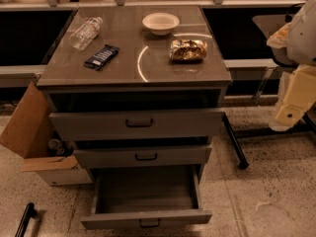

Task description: Close bottom drawer

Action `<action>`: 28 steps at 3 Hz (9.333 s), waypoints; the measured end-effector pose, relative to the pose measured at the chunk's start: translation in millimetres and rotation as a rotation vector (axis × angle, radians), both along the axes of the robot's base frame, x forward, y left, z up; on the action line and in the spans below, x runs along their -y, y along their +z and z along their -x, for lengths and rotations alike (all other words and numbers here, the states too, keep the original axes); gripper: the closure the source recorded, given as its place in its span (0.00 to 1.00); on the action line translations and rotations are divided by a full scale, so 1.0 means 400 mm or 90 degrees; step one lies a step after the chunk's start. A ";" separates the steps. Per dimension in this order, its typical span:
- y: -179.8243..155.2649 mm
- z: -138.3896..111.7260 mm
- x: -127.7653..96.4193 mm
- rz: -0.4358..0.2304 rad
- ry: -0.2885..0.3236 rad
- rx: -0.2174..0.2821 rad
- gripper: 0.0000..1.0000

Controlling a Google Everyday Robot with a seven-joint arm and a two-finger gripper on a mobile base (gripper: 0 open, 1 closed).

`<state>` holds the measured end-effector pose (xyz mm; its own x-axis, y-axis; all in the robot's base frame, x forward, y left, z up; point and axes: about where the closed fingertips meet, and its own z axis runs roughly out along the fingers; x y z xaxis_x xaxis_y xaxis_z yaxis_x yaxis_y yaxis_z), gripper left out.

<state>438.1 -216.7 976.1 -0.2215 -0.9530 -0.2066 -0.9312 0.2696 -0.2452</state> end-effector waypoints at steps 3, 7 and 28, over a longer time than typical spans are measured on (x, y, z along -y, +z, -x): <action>-0.255 0.058 -0.102 -0.048 0.052 -0.011 0.00; -0.668 0.145 -0.171 -0.123 0.137 -0.133 0.00; -2.096 -0.257 -0.152 -0.398 0.133 -0.107 1.00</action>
Offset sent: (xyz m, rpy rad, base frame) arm -0.0272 0.0407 -0.1382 0.0045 0.0222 0.1384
